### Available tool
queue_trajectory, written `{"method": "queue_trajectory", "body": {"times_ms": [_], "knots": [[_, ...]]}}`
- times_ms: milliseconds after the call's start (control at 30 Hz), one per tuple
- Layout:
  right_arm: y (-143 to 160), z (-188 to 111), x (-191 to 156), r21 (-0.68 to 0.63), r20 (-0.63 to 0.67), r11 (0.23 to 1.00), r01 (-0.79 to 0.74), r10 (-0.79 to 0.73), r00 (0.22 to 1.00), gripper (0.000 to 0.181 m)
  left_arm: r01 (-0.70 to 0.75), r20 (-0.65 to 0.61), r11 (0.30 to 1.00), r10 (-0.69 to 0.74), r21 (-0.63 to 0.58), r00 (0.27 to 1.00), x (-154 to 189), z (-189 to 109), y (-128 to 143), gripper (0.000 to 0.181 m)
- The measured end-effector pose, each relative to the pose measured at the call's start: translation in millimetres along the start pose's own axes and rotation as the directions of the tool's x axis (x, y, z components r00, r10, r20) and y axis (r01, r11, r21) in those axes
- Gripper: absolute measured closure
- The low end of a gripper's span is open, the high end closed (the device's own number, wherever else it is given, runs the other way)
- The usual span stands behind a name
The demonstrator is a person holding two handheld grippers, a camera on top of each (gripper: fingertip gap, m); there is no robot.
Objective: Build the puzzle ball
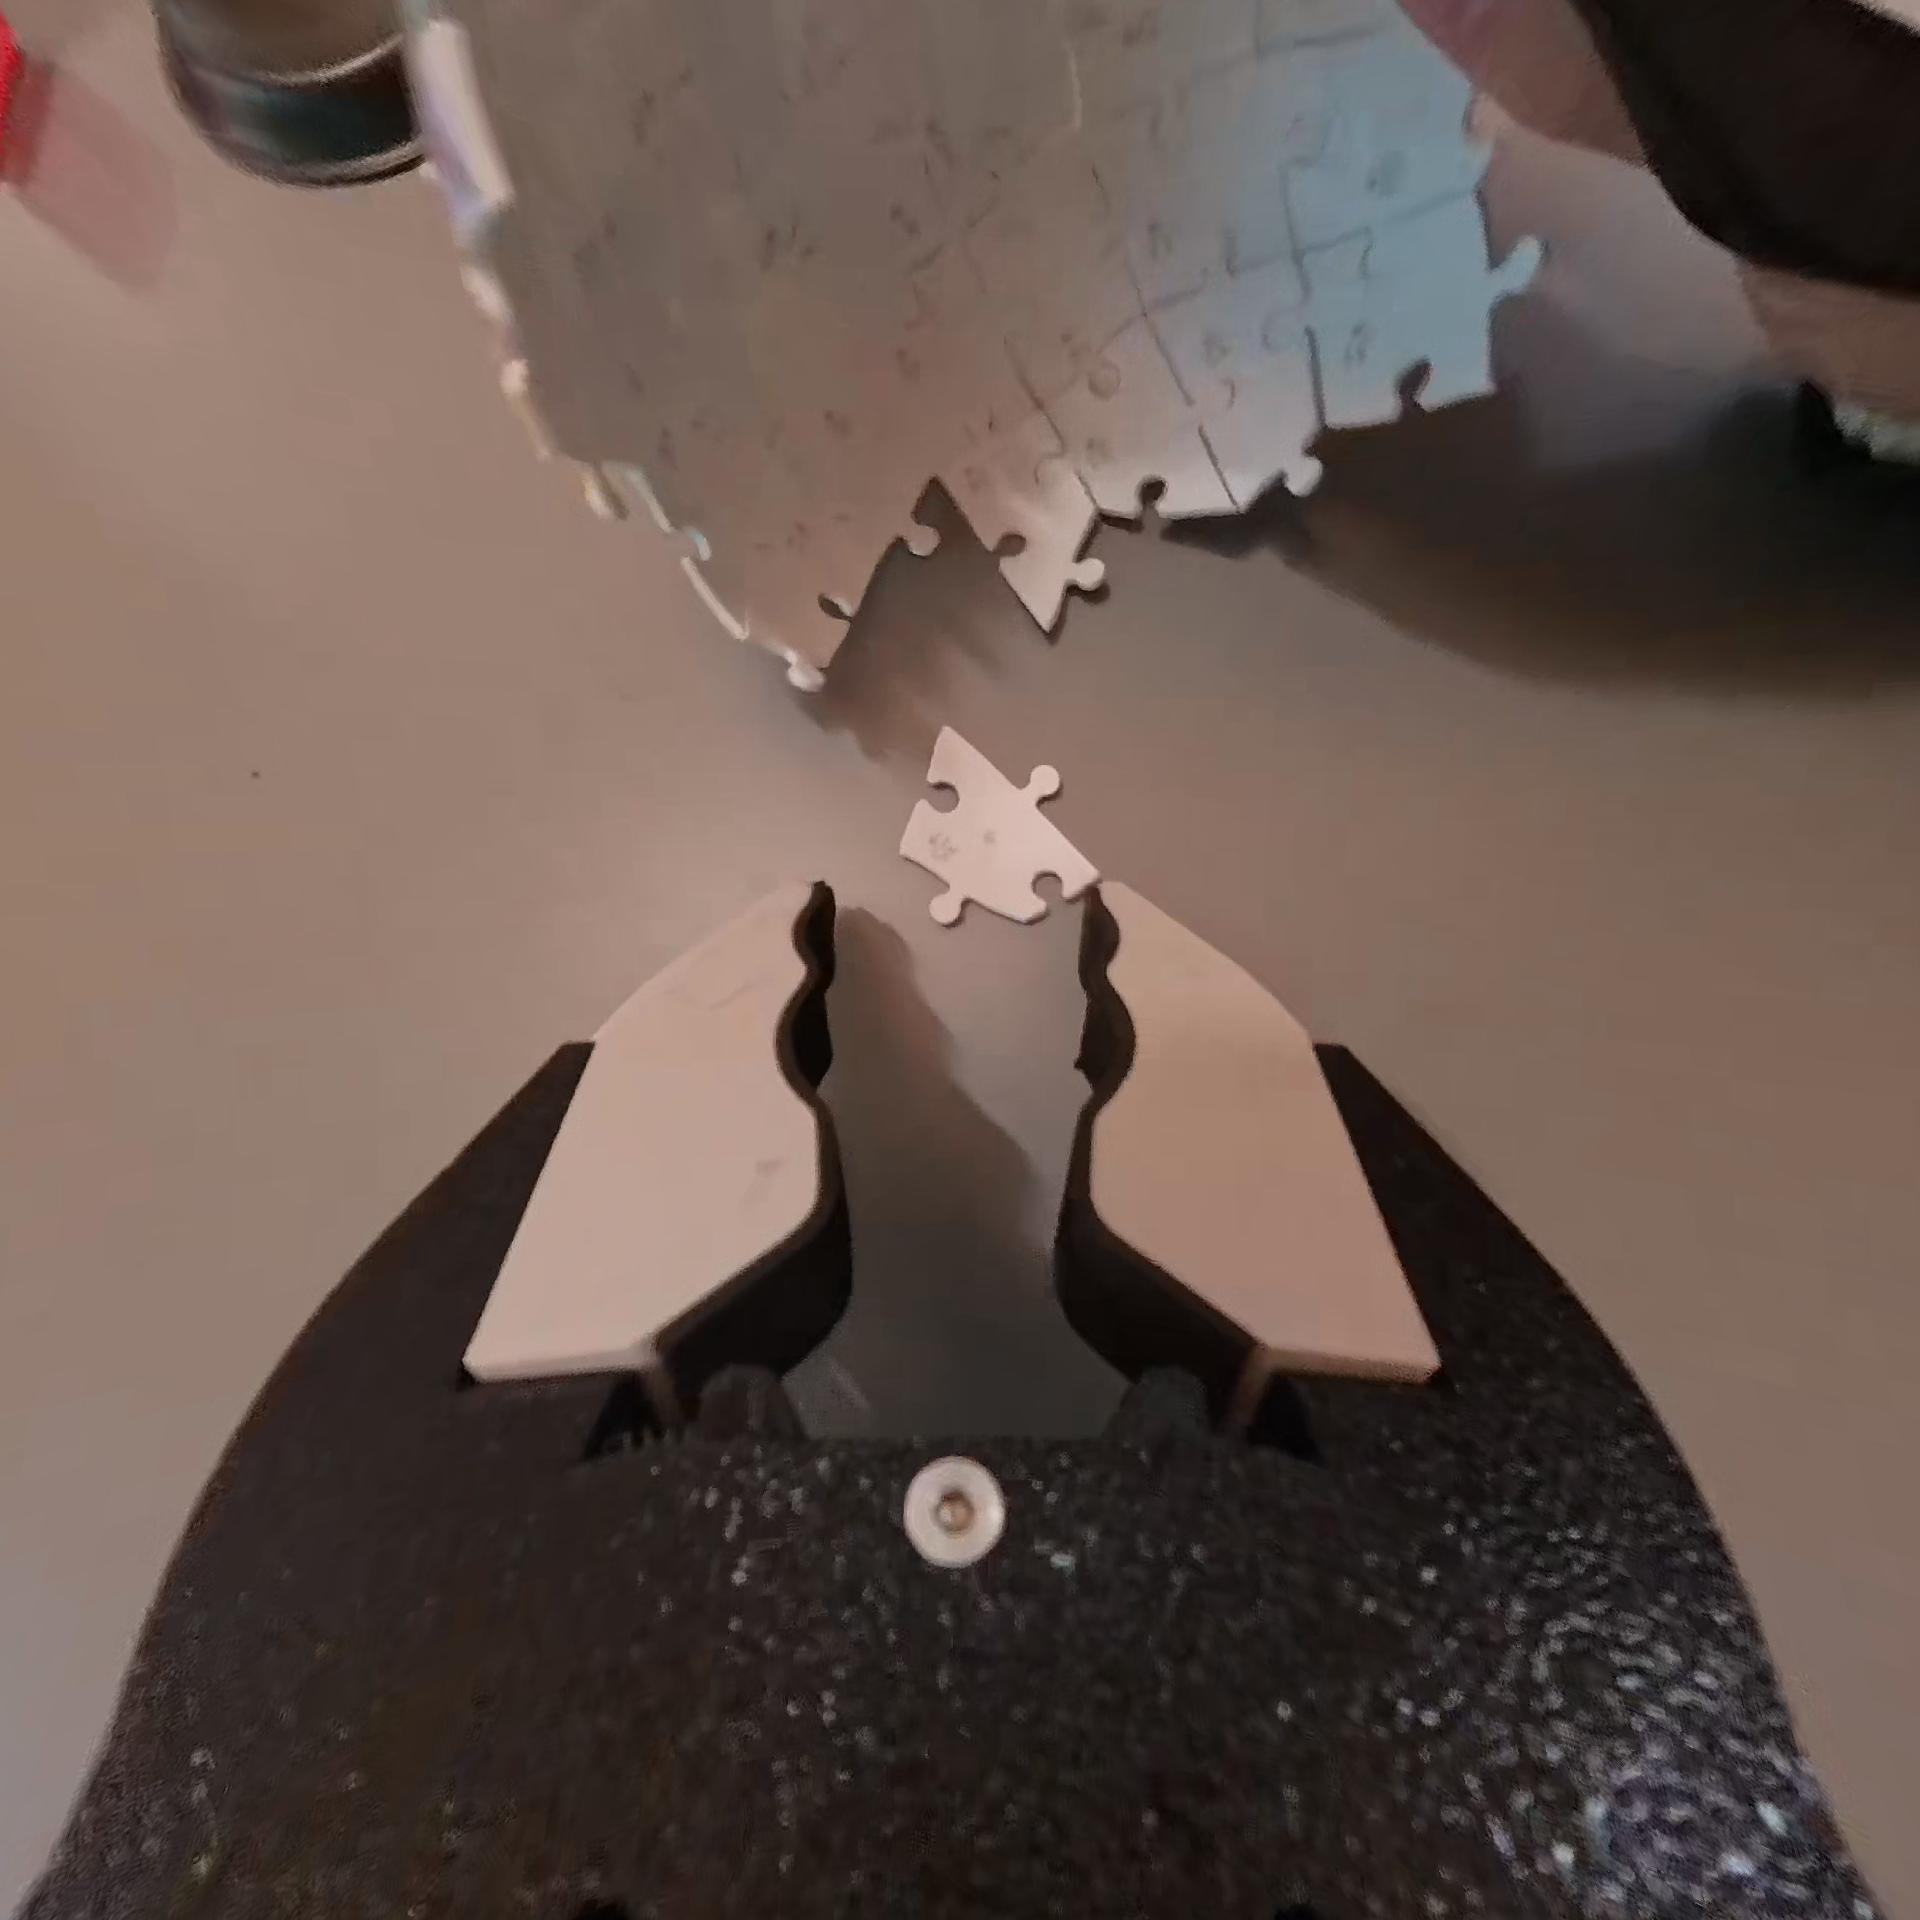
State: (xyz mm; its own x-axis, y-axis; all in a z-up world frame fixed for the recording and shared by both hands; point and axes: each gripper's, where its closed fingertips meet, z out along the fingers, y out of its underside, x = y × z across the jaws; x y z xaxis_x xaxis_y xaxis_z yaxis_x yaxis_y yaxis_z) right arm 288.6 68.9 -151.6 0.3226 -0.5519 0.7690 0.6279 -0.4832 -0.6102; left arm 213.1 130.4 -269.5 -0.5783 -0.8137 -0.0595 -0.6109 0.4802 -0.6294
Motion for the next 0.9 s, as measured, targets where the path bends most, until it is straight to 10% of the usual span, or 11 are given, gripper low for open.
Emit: {"method": "queue_trajectory", "body": {"times_ms": [233,500,900], "knots": [[-3.2,0.4,-0.9,0.012,0.006,1.0,0.008,-0.008,1.0,0.175,-0.345,-0.107,0.935,0.353,0.082,0.93,4.5,-2.9,-2.3,0.132],[-6.8,-0.2,-2.3,0.025,0.011,0.999,0.032,-0.032,0.999,0.175,-0.279,-0.293,0.951,0.308,0.136,0.905,4.6,9.0,-1.1,0.14],[-10.2,-0.7,-4.6,0.035,0.011,0.996,0.078,-0.079,0.997,0.175,-0.239,-0.19,0.961,0.263,0.14,0.946,3.7,9.9,-5.6,0.152]]}}
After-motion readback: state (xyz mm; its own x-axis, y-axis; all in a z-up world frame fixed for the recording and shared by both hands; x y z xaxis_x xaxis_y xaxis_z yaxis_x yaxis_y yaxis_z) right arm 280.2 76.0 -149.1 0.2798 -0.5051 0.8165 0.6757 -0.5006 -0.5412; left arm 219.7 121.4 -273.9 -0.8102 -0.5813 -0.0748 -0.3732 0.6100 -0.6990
